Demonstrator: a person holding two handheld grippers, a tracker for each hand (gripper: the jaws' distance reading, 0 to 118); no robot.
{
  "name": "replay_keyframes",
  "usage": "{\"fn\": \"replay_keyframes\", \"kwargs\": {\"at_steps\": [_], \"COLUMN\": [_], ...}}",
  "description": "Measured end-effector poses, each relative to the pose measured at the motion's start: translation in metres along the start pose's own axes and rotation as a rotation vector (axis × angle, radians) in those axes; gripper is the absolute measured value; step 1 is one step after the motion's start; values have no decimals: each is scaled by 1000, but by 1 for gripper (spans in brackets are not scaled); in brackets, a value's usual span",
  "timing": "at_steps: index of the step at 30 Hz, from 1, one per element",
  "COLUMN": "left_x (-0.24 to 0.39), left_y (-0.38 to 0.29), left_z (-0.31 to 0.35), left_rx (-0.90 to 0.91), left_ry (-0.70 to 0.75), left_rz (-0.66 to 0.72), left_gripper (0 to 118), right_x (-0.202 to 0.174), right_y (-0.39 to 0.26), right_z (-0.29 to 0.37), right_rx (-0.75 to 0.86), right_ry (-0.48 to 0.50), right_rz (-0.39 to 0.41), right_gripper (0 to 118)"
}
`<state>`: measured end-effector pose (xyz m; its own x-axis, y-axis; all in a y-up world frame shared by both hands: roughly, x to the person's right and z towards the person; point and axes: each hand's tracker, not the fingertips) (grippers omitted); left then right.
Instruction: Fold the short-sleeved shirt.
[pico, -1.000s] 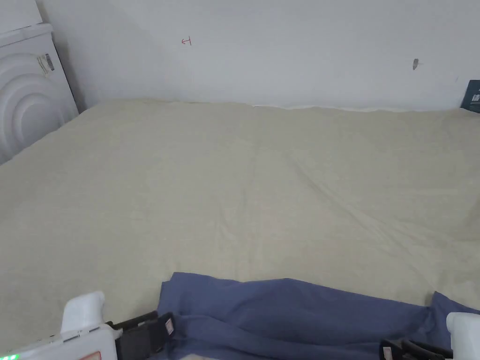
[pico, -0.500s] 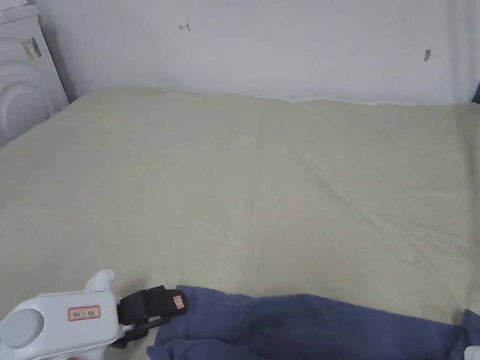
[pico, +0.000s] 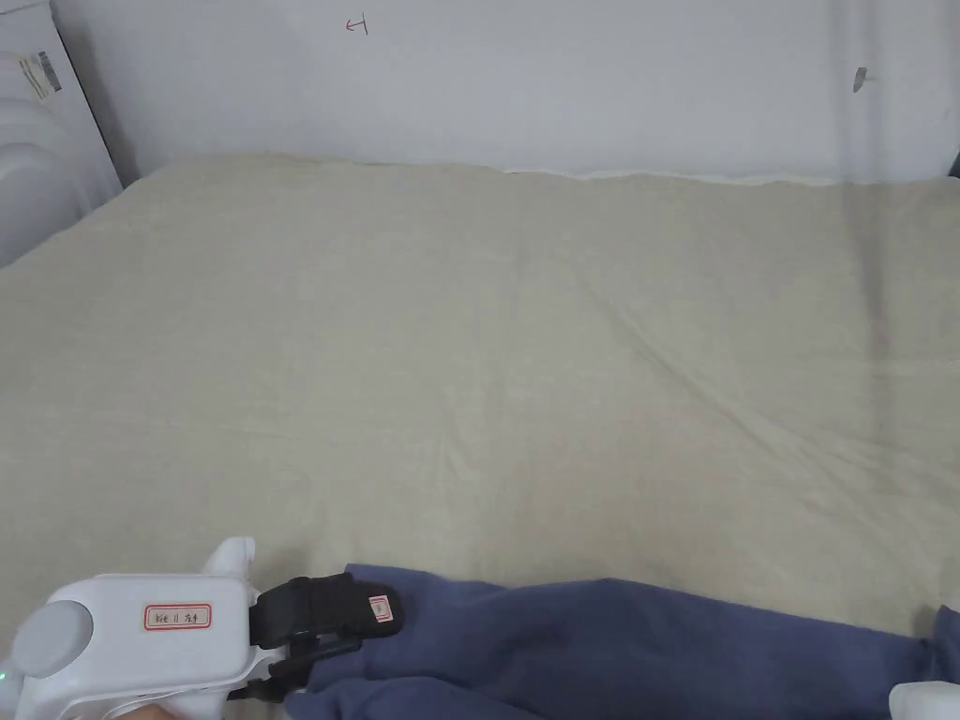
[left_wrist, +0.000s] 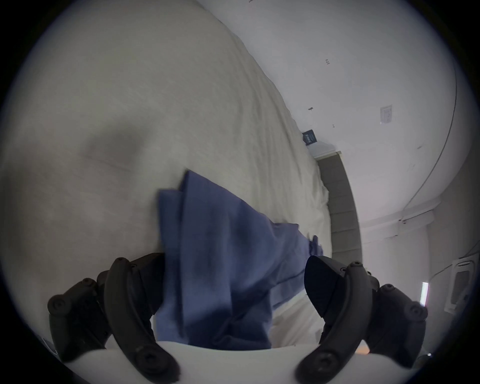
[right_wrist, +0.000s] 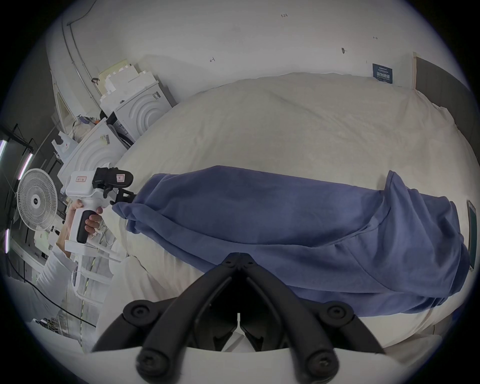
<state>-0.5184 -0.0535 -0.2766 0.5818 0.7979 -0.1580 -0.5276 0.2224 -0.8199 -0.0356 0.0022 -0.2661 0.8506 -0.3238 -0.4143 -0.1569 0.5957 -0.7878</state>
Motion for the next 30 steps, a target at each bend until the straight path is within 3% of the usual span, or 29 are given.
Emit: {"fn": "replay_keyframes", "kwargs": {"at_steps": [3,4,5,6,7,9,12,19,26,30], "left_x": [5,6,8,6,4,0,4,30,119,173], "left_y": [-3,-3,-2,1,2,2,-6,-11,-22,-27], "left_z": [-8,-8,-9,-10,-15,-23,-23,-9,1,-32], "left_rx": [3,-8,-21,-18,-12,3,7,39,75,18], "left_ry": [12,8,2,1,26,145,65,115,101,72], "left_rz": [-1,-12,-23,-20,15,22,44,17,-71,-132], "left_gripper": [104,93,72,34,7,7,7,7,7,7], "right_x": [1,2,3,3,4,5,8,21,43,59], "right_y": [-2,-3,-4,-4,-4,-6,-8,-11,-19,-25], "right_z": [-1,-1,0,0,-1,-1,2,14,33,47], "right_rx": [-6,-9,-12,-15,-18,-20,-14,9,45,80], "right_ry": [0,1,3,2,-2,-5,0,-4,-10,-11], "right_rz": [-5,-7,-6,-4,-3,-4,-18,-37,-75,-115], "right_gripper": [0,0,0,0,0,0,0,0,0,0]}}
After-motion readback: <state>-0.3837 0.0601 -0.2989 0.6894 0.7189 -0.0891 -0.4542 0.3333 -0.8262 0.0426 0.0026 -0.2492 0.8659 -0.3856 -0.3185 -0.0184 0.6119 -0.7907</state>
